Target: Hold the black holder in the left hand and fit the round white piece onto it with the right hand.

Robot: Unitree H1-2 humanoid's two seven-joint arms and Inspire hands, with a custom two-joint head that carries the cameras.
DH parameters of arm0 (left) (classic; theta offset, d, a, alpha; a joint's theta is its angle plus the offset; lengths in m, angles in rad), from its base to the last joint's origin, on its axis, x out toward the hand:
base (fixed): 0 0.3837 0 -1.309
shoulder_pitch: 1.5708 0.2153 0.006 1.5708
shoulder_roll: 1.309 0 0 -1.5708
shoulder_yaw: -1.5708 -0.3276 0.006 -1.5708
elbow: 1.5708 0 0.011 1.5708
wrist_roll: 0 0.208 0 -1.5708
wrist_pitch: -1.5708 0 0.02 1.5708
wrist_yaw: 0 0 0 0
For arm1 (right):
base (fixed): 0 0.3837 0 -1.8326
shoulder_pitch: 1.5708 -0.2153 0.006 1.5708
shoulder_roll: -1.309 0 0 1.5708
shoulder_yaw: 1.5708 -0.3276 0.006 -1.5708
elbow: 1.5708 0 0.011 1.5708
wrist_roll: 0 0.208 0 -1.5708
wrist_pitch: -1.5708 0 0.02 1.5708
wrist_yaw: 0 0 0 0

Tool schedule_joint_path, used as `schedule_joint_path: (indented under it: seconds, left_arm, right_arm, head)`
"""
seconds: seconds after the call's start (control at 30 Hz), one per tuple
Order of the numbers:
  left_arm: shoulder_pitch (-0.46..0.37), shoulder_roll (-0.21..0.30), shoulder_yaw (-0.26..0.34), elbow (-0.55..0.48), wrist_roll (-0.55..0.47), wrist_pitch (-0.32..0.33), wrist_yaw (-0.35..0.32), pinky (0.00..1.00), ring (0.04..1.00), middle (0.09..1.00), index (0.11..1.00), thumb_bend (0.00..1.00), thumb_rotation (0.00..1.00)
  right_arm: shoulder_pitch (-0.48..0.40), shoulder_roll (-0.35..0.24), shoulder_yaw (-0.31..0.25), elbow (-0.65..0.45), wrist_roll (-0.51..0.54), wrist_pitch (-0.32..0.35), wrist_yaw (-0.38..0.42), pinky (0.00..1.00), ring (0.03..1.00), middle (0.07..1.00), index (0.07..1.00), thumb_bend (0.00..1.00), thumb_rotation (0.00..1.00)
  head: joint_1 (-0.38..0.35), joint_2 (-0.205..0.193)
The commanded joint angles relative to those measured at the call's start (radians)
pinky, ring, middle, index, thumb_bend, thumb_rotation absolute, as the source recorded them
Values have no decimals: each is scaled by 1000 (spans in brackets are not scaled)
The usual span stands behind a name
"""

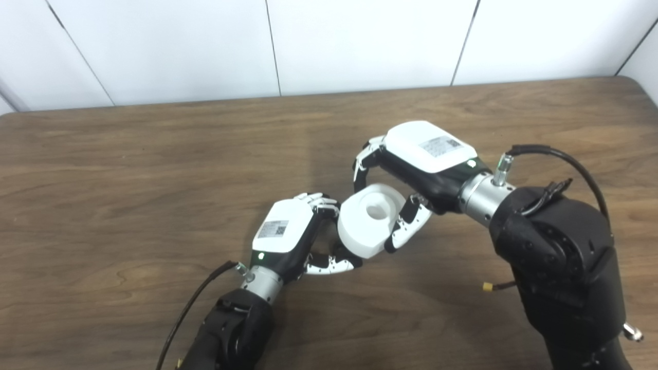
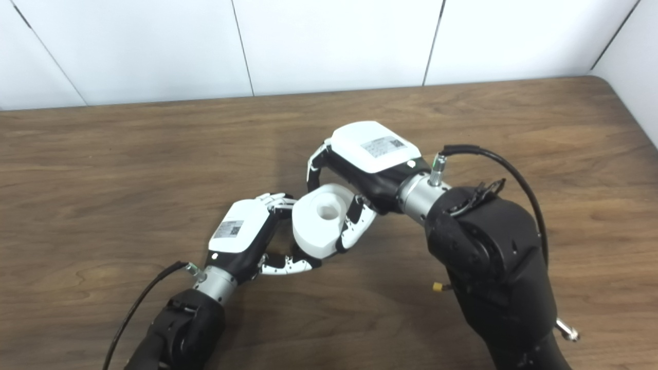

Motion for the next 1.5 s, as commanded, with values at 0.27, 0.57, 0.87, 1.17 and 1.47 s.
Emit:
schedule_joint_path:
  seconds: [0.27,0.57,0.87,1.17,1.47]
  left_arm:
    - [32,19,1,50,16,72,-71,869,858,765,487,521,50]
    - [31,15,3,46,15,78,-78,869,860,768,487,521,50]
    - [31,16,2,55,16,70,-70,866,855,764,487,521,50]
    - [32,14,1,48,21,79,-77,871,858,763,487,521,50]
    - [33,13,-3,44,26,79,-79,872,857,761,487,521,50]
  right_arm:
    - [-5,15,-11,-7,-26,-47,-36,745,874,772,484,525,138]
    - [4,22,-12,0,-32,-86,-66,766,880,778,484,525,136]
    - [11,35,-11,16,-37,-110,-95,767,883,780,484,524,135]
    - [19,42,-7,36,-46,-130,-124,750,869,768,484,525,136]
    - [22,49,-9,68,-54,-146,-144,744,862,759,483,525,136]
  head:
    - [-8,1]
    - [-8,1]
    - [-12,-5]
    - [-10,-1]
    - [-6,2]
